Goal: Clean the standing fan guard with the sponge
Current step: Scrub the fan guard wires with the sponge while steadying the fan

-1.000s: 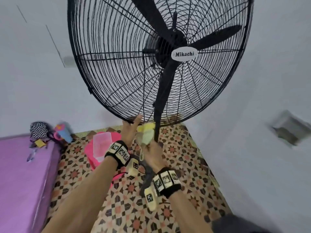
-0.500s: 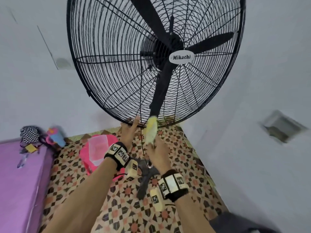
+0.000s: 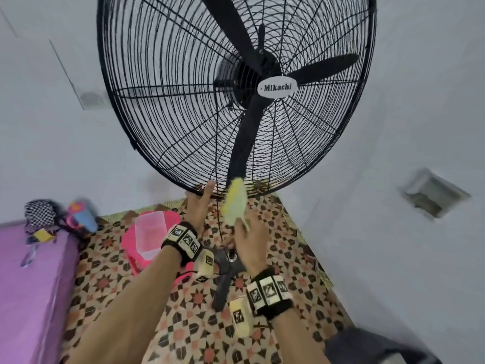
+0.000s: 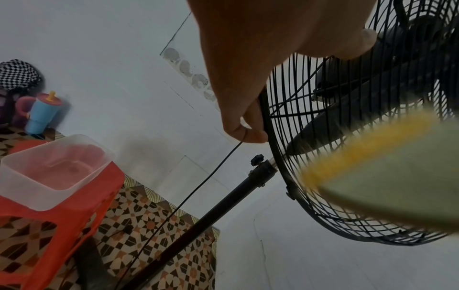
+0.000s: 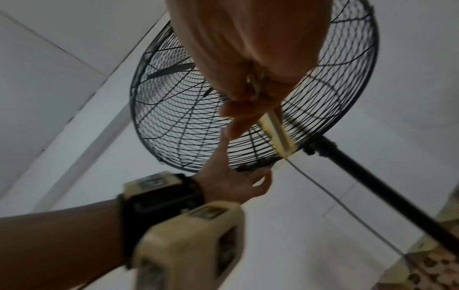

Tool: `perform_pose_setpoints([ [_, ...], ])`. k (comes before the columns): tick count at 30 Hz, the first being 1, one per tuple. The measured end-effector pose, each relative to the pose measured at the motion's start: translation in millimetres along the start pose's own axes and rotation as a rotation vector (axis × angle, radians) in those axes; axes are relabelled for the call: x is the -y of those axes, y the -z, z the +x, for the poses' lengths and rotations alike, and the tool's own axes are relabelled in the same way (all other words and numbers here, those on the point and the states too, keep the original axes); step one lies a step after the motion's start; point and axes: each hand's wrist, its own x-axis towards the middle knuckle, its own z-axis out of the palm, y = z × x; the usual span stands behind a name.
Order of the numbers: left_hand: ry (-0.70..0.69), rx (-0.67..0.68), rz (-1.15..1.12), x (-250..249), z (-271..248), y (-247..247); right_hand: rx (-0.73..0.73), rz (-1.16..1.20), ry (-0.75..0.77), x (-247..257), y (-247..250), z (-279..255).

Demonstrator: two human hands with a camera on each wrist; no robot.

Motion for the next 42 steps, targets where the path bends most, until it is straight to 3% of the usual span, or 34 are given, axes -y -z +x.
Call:
perform_pose_setpoints([
  [4, -0.038, 0.03, 0.016, -1, -4, 0, -0.338, -0.046, -0.132, -2, 31, 23],
  [6, -0.018, 0.014, 0.007, -1, -3, -1, -0.318, -0.094, -0.096, 2, 28, 31],
  [10, 0.019, -0.024, 0.014, 5, 7, -4, -0.074, -0.122, 0.063, 16, 0, 16],
  [12, 0.003, -0.037, 0.025, 9, 10, -4, -0.037, -0.116, 0.111, 17, 2, 10],
  [14, -0.006, -0.024, 0.035, 11, 9, -2, -0.124, -0.095, 0.033, 18, 15, 15],
  [16, -0.009, -0.014, 0.043, 10, 8, 0, -0.302, -0.079, -0.055, 17, 33, 28],
  [18, -0.007, -0.011, 0.043, 8, 9, 1, -0.377, -0.182, -0.036, 19, 41, 42],
  [20, 0.015, -0.014, 0.038, 7, 8, -2, -0.308, -0.247, 0.037, 29, 33, 44],
  [23, 0.068, -0.022, 0.04, 10, 9, -5, -0.053, -0.213, 0.222, 37, 15, 31],
  [25, 0.084, -0.028, 0.056, 16, 12, -4, 0.034, -0.231, 0.256, 39, 17, 25],
  [28, 0.062, -0.032, 0.035, 17, 12, -5, -0.172, -0.174, 0.123, 42, 38, 37],
  [31, 0.016, -0.021, 0.012, 8, 5, -6, -0.363, -0.329, 0.055, 38, 52, 63],
  [33, 0.021, -0.021, 0.001, 6, 5, -7, -0.301, -0.345, 0.052, 42, 46, 65],
  [37, 0.056, -0.03, -0.035, 6, 5, -11, -0.014, -0.179, 0.214, 48, 33, 50],
  [40, 0.077, -0.027, -0.026, 4, 2, -10, -0.25, -0.101, 0.111, 47, 42, 53],
  [42, 0.093, -0.026, -0.007, 3, 1, -10, -0.435, -0.246, 0.053, 47, 51, 62],
])
